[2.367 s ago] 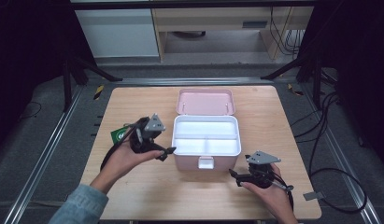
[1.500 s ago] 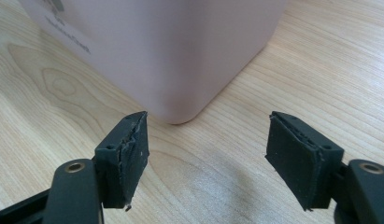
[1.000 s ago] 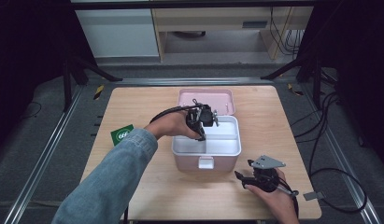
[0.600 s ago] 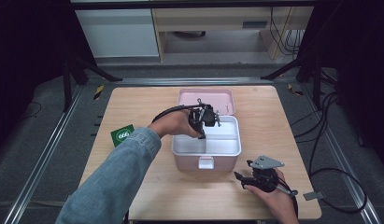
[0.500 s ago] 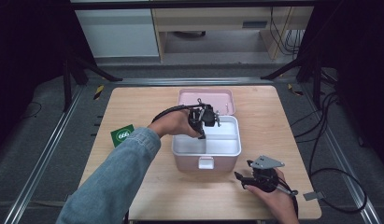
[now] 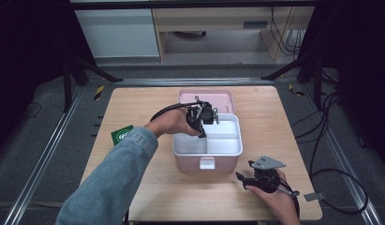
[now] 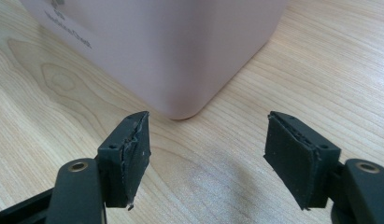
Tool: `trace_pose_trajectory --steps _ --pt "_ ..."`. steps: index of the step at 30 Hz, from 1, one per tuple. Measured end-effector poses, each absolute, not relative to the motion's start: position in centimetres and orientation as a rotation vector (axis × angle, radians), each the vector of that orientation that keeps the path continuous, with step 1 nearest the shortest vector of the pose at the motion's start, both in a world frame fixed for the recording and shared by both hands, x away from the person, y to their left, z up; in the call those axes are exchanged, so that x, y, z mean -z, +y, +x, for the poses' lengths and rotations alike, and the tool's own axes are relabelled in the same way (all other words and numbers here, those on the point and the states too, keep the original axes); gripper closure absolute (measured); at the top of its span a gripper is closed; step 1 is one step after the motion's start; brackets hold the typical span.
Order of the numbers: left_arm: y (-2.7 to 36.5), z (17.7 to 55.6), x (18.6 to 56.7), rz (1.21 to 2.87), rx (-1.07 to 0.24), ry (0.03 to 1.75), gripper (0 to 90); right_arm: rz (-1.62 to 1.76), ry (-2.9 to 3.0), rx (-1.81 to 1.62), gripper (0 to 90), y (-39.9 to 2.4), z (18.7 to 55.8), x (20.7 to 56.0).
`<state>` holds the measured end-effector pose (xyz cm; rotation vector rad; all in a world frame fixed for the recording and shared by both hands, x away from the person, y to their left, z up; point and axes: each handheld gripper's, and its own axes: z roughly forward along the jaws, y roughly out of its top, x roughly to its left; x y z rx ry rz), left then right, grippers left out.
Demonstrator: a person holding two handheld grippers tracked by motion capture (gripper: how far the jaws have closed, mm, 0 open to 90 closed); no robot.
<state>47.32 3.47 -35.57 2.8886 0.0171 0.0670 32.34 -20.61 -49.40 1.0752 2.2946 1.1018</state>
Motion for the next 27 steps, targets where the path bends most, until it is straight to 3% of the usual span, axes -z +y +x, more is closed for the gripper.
trace_pose_trajectory --steps 12,19,27 --pt "5.2 47.3 32.4 2.808 -0.109 0.089 89.2 1.077 2.289 -1.103 30.9 -20.7 32.4 49.4" --pt "8.5 46.1 28.9 2.785 -0.235 0.234 89.3 1.083 2.278 -1.101 30.7 -20.8 32.5 49.3" --pt "12.2 44.6 27.1 2.759 -0.291 0.317 89.3 1.083 2.281 -1.097 30.4 -20.6 32.9 49.3"
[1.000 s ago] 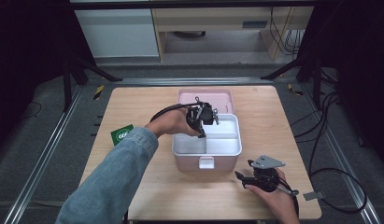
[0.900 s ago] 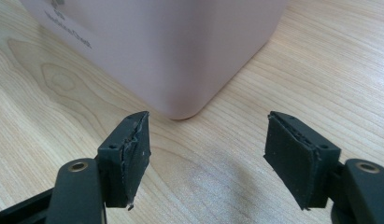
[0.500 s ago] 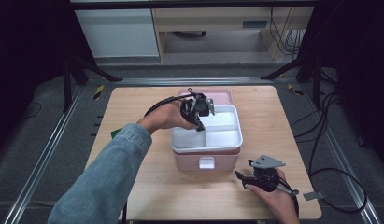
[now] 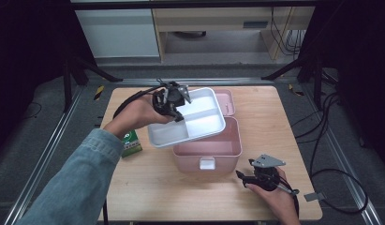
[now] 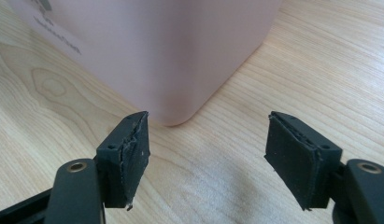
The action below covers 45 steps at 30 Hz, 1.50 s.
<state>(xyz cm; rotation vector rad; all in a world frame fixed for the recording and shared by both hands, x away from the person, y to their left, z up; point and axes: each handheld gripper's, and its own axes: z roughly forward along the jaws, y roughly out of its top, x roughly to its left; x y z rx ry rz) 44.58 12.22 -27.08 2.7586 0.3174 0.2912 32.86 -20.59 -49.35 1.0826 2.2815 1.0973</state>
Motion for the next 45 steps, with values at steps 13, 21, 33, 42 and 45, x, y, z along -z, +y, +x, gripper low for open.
trace_pose_trajectory --steps 13,21,33,42,45 --pt "19.9 40.9 26.7 2.733 -0.372 0.538 89.3 1.085 2.282 -1.098 30.2 -20.4 33.6 49.4" --pt "24.5 37.3 29.9 2.735 -0.380 0.650 89.3 1.109 2.272 -1.089 30.2 -20.7 33.8 49.5" --pt "26.4 34.0 37.2 2.724 -0.290 0.743 89.3 1.118 2.273 -1.084 30.1 -20.7 33.8 49.6" --pt "25.7 33.2 41.2 2.746 -0.220 0.751 89.3 1.122 2.271 -1.082 30.1 -20.9 33.8 49.6" --pt "25.6 33.4 42.0 2.760 -0.210 0.758 89.2 1.116 2.274 -1.080 30.0 -20.8 33.8 49.6"
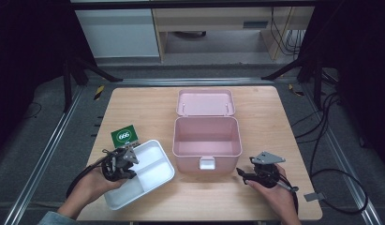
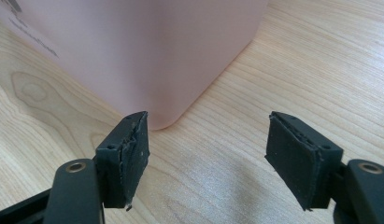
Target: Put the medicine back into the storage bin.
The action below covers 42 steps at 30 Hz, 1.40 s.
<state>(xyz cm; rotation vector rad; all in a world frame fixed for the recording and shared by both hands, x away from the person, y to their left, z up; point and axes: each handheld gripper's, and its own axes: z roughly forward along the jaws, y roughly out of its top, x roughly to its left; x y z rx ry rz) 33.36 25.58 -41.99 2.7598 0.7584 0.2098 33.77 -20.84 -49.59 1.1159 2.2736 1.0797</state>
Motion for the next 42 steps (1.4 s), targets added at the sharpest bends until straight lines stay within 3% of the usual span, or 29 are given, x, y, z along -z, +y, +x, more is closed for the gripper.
trace_pose_trajectory --steps 19,22,23,26,29,31,38,42 --pt "25.2 33.8 46.6 2.768 -0.139 0.778 87.7 1.105 2.286 -1.073 28.7 -20.7 33.8 49.6" --pt "25.3 33.8 46.3 2.757 -0.150 0.785 69.8 1.107 2.287 -1.071 27.3 -20.7 33.7 49.7" --pt "25.4 33.8 45.8 2.747 -0.165 0.783 69.8 1.109 2.287 -1.071 26.6 -20.7 33.7 49.6" --pt "26.7 34.2 43.0 2.660 -0.242 0.813 48.3 1.116 2.280 -1.073 24.1 -20.8 33.7 49.6" --pt "27.6 35.0 41.2 2.626 -0.295 0.830 42.1 1.120 2.279 -1.071 23.2 -20.8 33.7 49.6" --pt "29.0 36.5 39.6 2.587 -0.362 0.869 28.9 1.126 2.275 -1.064 21.3 -21.1 33.7 49.6" --pt "31.8 40.7 38.6 2.545 -0.442 0.913 16.3 1.152 2.268 -1.051 18.9 -21.8 33.4 49.6" --pt "32.7 42.3 39.3 2.534 -0.414 0.941 11.9 1.164 2.257 -1.045 18.7 -22.2 33.2 49.6"
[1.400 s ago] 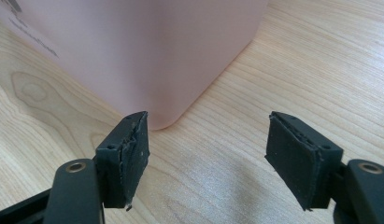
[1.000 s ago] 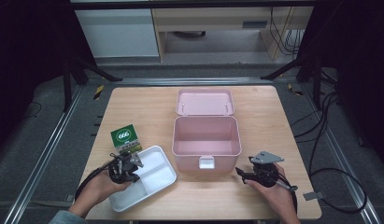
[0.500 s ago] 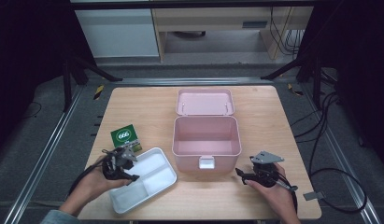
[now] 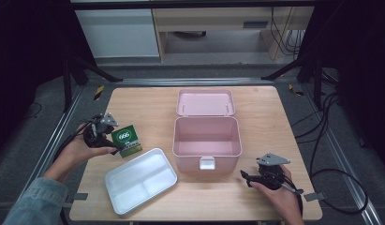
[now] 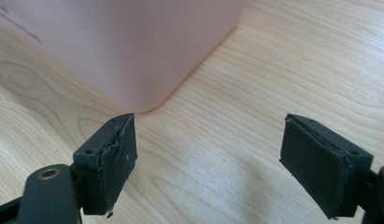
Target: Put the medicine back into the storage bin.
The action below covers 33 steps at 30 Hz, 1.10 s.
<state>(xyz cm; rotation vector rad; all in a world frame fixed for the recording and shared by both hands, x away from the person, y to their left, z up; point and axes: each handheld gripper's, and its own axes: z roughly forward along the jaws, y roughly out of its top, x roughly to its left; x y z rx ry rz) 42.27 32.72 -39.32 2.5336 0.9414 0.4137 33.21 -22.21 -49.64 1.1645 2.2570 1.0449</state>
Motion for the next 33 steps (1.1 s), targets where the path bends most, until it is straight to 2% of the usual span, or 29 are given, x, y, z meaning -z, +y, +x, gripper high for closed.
trace_pose_trajectory --steps 6,16,28,33 --pt "33.5 44.1 41.2 2.552 -0.390 0.925 5.7 1.193 2.237 -1.034 18.4 -23.1 32.6 49.7" --pt "33.8 44.9 43.4 2.564 -0.339 0.908 3.7 1.201 2.237 -1.025 18.4 -23.2 32.3 49.8" --pt "34.1 45.5 44.7 2.535 -0.283 0.940 7.0 1.202 2.238 -1.026 18.6 -23.2 32.3 49.8" --pt "34.2 45.4 44.4 2.513 -0.280 0.970 14.0 1.200 2.241 -1.024 18.7 -23.2 32.3 49.9"
